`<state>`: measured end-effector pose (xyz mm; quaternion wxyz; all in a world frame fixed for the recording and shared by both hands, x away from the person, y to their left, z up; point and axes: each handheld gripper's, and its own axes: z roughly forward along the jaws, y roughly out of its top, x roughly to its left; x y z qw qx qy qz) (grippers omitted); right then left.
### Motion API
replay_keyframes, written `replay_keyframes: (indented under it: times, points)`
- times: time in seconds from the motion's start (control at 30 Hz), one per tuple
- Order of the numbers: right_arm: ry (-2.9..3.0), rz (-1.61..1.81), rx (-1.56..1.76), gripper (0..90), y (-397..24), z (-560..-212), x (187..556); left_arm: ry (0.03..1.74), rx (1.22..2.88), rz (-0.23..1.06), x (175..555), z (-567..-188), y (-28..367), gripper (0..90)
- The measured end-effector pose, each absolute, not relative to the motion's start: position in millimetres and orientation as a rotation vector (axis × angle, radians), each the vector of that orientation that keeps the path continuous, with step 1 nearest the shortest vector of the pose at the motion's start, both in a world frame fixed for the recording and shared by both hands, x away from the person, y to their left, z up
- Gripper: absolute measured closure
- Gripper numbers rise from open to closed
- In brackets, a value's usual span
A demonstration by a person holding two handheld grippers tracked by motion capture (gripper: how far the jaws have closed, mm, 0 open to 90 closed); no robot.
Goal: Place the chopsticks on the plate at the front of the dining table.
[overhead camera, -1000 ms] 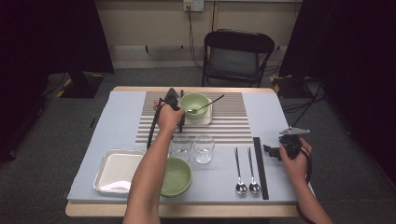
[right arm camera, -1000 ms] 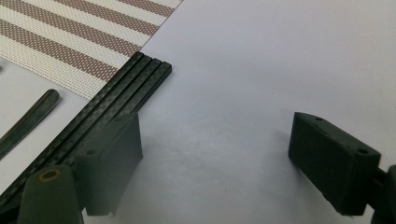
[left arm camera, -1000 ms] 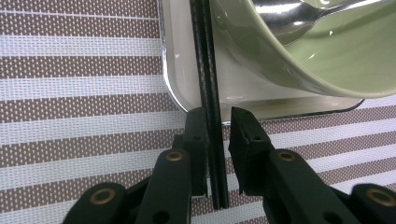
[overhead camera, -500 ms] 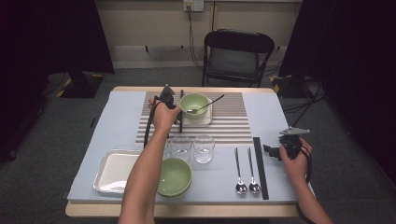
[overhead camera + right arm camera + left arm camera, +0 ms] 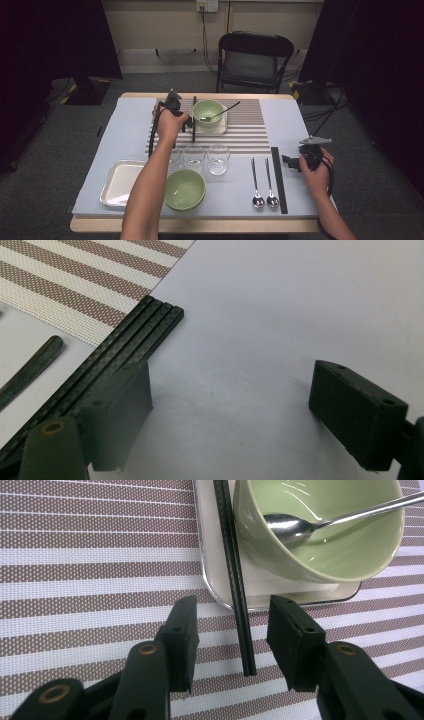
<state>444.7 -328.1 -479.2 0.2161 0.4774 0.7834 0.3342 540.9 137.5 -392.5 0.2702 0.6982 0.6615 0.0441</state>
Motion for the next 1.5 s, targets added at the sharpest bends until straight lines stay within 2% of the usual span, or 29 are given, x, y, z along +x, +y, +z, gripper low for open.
replay_keyframes:
  times: [0.5,0.77,1.5]
  points:
    - [2.171,0.926,1.324,16.3,-328,-479,445,1.744,1.882,0.157,530,-390,149,40.9]
    - [2.171,0.925,1.325,16.2,-328,-479,445,1.738,1.871,0.171,525,-387,154,36.6]
    - [2.171,0.928,1.325,16.2,-328,-479,445,1.722,1.869,0.184,512,-378,165,34.8]
